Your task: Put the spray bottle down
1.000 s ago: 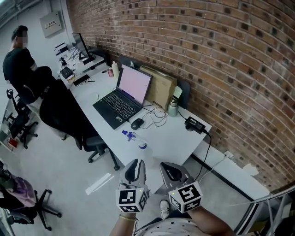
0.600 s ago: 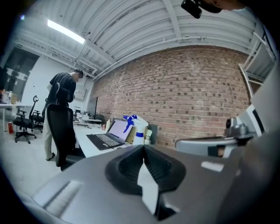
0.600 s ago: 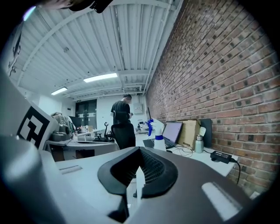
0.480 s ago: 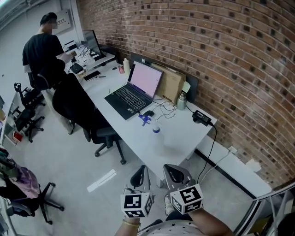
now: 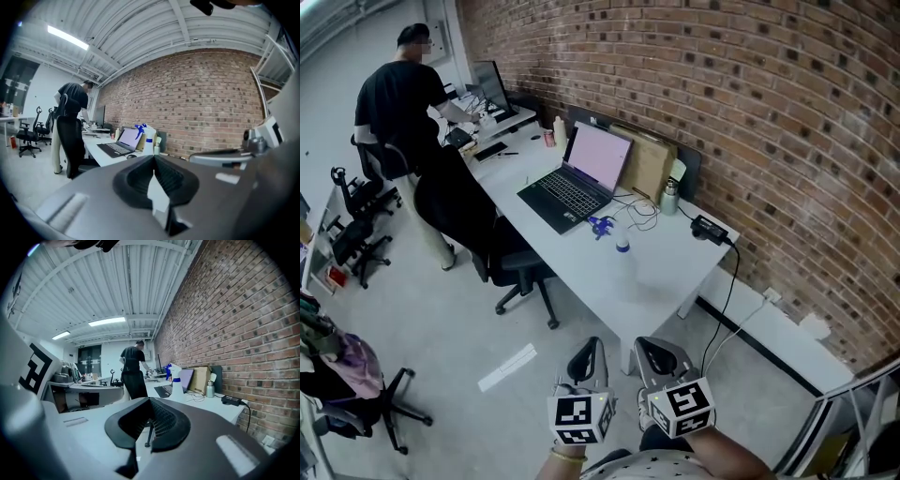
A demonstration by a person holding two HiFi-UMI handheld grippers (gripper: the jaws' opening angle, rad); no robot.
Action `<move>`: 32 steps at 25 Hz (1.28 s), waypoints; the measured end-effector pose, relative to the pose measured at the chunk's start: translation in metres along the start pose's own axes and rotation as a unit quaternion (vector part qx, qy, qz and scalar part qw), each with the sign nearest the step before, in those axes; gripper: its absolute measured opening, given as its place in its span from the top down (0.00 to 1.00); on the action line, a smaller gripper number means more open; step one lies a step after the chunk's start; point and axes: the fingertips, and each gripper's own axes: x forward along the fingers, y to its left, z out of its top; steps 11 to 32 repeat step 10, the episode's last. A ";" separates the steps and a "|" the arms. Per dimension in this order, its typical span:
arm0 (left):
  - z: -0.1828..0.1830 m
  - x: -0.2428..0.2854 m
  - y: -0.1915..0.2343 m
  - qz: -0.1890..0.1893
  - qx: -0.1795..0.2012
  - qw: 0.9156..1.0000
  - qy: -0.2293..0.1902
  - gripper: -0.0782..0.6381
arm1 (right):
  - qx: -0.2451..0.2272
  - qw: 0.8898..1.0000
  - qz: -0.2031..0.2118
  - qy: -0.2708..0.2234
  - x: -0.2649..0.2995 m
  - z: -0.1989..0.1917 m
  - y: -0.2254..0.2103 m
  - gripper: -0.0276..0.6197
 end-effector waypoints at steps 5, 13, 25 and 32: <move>0.001 -0.011 -0.001 -0.001 -0.004 1.000 -0.001 0.88 | -0.005 1.000 0.000 -0.002 -0.008 0.002 0.007 0.96; -0.003 -0.026 0.004 0.003 -0.003 1.000 0.003 0.88 | -0.009 1.000 0.000 -0.001 -0.016 -0.001 0.020 0.96; -0.003 -0.026 0.004 0.003 -0.003 1.000 0.003 0.88 | -0.009 1.000 0.000 -0.001 -0.016 -0.001 0.020 0.96; -0.003 -0.026 0.004 0.003 -0.003 1.000 0.003 0.88 | -0.009 1.000 0.000 -0.001 -0.016 -0.001 0.020 0.96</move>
